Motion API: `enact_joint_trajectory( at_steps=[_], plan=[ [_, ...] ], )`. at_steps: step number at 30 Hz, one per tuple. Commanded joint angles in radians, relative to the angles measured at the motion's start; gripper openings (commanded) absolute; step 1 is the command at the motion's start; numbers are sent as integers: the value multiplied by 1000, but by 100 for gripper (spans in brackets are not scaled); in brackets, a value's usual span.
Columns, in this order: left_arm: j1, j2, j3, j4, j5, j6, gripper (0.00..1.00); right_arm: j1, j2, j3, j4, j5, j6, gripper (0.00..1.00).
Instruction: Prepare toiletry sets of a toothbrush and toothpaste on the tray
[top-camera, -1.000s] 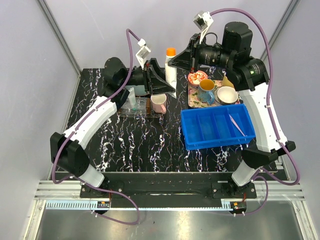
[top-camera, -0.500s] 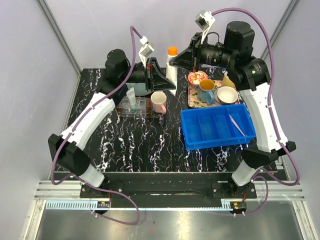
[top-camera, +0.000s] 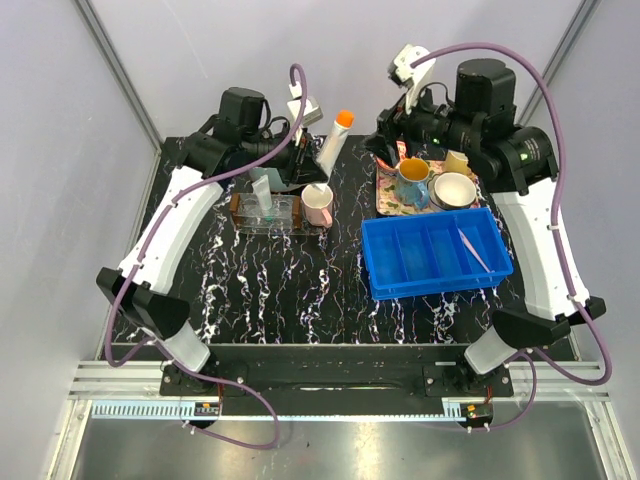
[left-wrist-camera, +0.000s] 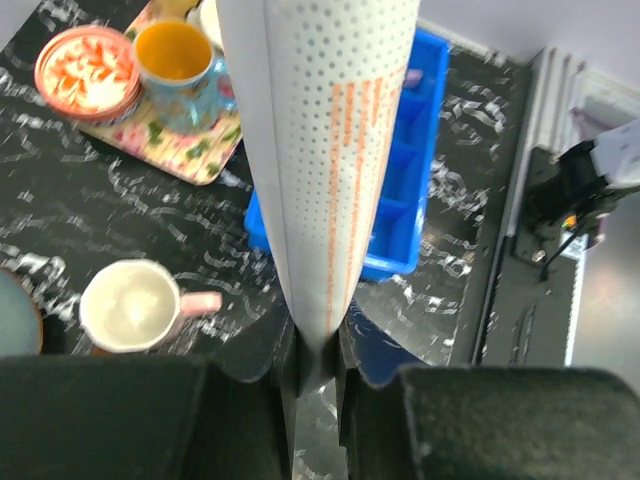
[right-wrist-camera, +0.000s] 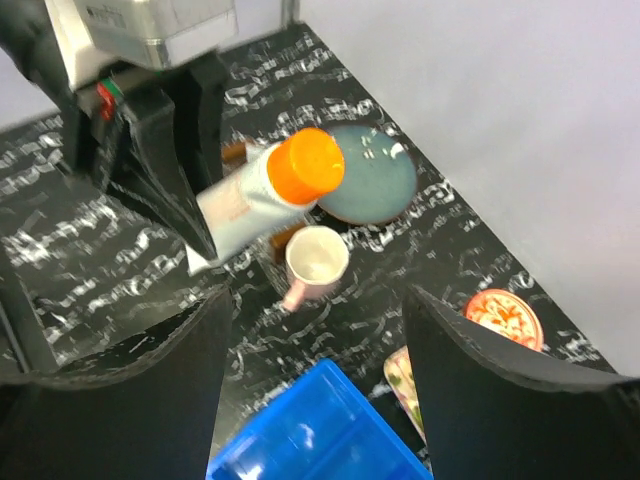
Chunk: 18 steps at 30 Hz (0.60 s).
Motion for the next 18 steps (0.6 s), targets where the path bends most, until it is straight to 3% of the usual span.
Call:
enact_joint_trajectory(
  at_steps=[1,9,18],
  plan=[
    [3,31,177,-242,-167,188,0,59,-16,-2,-121,157,-259,73],
    [-29,86,314,-492,-322,330,0,130,-14,-19,-158,188,-428,70],
    [-49,121,368,-593,-335,366,0,332,3,-34,-180,428,-578,66]
  ],
)
